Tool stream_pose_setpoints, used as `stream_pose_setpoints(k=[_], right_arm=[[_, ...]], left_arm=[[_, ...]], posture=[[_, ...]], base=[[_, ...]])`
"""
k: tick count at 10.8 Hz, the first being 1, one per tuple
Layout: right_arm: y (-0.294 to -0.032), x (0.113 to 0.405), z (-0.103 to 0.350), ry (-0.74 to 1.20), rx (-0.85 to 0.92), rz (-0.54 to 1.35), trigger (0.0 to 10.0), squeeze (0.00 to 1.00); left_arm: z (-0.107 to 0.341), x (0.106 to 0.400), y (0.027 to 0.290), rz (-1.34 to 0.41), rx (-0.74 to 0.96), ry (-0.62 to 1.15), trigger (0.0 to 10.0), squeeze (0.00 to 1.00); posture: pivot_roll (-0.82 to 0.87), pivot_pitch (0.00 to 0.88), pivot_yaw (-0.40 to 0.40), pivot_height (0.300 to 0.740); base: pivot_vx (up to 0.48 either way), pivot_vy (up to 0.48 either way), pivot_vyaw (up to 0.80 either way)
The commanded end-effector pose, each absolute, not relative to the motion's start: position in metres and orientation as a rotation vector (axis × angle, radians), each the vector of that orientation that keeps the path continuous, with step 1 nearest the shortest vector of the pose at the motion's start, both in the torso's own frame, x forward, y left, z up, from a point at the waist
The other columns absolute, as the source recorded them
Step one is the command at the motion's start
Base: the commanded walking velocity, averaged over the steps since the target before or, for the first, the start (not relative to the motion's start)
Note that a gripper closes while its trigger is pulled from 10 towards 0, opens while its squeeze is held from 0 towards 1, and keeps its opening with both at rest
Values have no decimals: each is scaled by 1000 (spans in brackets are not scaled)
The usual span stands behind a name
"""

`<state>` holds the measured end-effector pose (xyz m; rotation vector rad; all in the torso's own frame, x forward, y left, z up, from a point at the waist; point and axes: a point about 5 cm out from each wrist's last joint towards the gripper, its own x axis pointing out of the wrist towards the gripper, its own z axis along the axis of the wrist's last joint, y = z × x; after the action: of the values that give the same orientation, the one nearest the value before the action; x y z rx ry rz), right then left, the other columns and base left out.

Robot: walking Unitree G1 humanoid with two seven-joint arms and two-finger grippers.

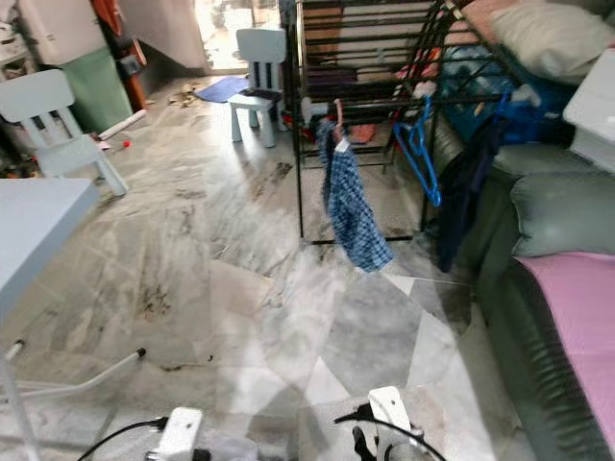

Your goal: Hang hanger

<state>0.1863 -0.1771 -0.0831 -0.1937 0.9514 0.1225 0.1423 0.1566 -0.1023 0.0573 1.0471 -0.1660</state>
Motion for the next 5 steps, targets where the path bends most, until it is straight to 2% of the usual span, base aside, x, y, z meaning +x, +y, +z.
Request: stream_pose_setpoints(k=[1, 3, 5], right_arm=[[-180, 190, -81, 939, -212, 142, 10000, 0], [-183, 192, -80, 940, -242, 163, 10000, 0], [-182, 191, -80, 956, -205, 139, 10000, 0]], left_arm=[[-111, 114, 170, -159, 73, 1136, 10000, 0], [-116, 94, 165, -125, 55, 1171, 10000, 0], [-117, 91, 159, -127, 67, 1177, 10000, 0]], posture=[[-89, 0, -15, 740], [-81, 0, -37, 740], [-83, 0, -16, 740]], base=[[0, 0, 0], [0, 0, 0], [0, 0, 0]])
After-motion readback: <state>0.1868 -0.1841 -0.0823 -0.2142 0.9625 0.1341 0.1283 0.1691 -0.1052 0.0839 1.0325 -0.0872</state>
